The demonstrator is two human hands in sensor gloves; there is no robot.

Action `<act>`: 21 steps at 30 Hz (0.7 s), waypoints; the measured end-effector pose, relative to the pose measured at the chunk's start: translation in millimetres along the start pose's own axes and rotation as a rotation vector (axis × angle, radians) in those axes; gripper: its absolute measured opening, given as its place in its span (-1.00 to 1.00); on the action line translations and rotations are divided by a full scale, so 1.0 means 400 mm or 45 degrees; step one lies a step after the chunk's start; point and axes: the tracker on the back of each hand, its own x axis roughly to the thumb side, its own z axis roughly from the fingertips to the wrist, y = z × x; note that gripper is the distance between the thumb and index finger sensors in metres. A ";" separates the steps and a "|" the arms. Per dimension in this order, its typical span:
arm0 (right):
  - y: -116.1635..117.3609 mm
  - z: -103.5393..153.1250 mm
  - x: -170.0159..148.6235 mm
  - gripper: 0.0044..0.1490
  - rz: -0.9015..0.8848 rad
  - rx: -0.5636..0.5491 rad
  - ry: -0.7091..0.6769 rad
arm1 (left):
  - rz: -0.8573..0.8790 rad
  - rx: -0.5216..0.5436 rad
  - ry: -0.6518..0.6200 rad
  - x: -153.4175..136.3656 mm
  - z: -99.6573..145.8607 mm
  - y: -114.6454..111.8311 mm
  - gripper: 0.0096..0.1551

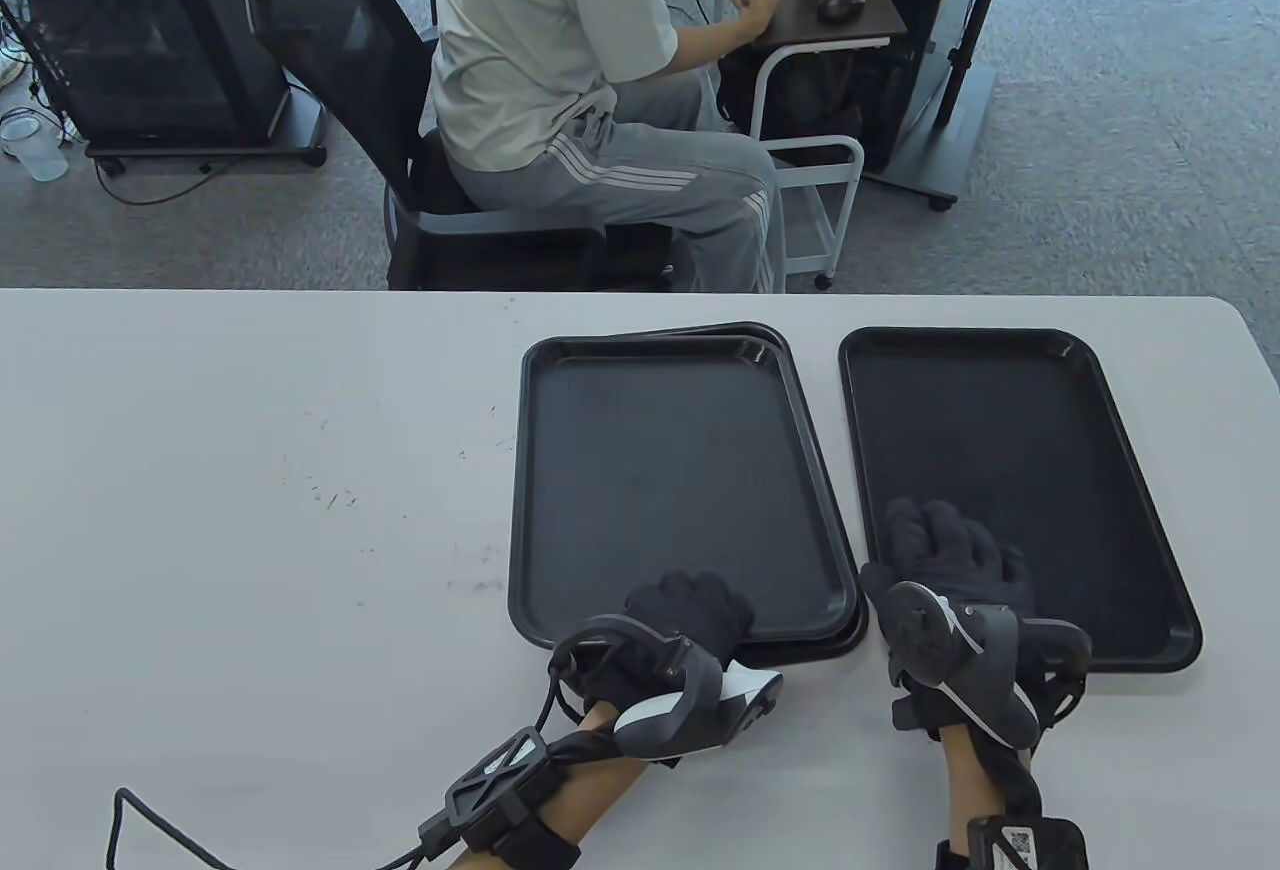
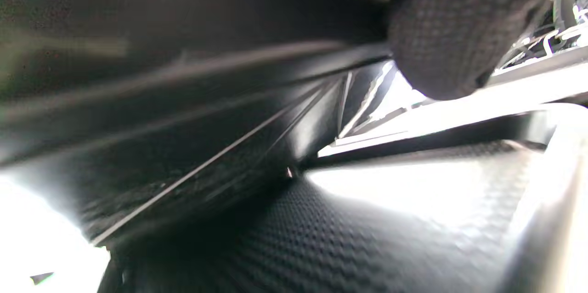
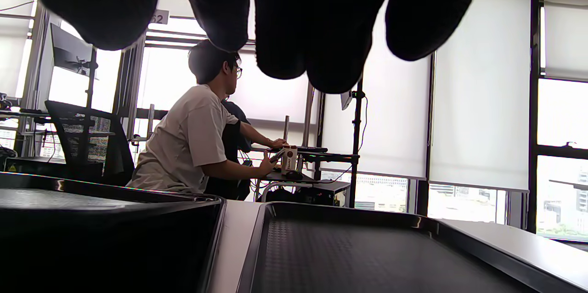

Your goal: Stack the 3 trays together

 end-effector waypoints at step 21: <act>0.030 -0.006 0.004 -0.19 0.012 0.123 0.000 | 0.087 -0.224 -0.179 0.052 0.013 -0.067 -0.26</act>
